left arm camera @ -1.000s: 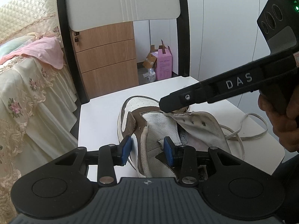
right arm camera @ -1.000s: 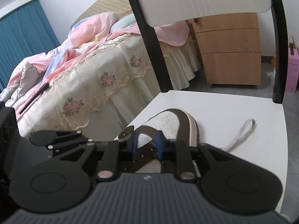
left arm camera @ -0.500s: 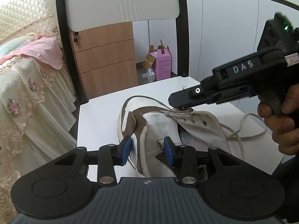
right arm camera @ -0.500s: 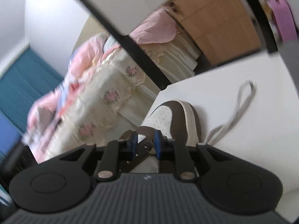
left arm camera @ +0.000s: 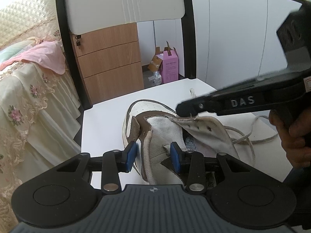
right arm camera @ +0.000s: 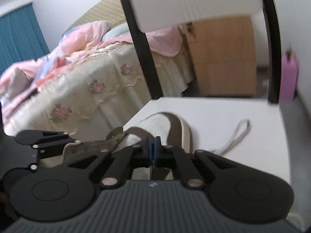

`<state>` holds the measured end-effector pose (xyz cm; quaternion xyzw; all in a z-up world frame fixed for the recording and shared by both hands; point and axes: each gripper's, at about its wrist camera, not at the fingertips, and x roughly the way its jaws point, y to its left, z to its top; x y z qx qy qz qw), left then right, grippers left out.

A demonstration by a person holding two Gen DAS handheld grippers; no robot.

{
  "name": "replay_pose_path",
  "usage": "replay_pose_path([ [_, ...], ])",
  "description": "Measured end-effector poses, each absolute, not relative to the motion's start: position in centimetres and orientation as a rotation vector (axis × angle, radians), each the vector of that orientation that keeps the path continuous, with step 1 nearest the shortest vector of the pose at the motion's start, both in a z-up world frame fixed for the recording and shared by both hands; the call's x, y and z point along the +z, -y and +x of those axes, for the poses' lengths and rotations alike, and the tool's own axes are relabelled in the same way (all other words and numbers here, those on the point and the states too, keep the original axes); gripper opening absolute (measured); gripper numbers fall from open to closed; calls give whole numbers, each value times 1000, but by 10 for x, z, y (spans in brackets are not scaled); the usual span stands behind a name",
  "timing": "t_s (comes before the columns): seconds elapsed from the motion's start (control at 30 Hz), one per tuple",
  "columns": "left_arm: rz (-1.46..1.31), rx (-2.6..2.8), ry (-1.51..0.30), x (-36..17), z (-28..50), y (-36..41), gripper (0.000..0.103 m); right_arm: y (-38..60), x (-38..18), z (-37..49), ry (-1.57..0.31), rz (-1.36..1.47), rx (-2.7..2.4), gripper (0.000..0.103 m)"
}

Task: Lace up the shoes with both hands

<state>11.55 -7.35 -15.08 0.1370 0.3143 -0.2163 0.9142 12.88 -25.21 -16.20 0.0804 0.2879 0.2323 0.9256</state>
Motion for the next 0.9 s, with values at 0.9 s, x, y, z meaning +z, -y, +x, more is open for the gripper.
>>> replay_pose_path([
  [0.9,368,-418,-616,-155,108,83,42,228,58,101,-54,222,523,3],
])
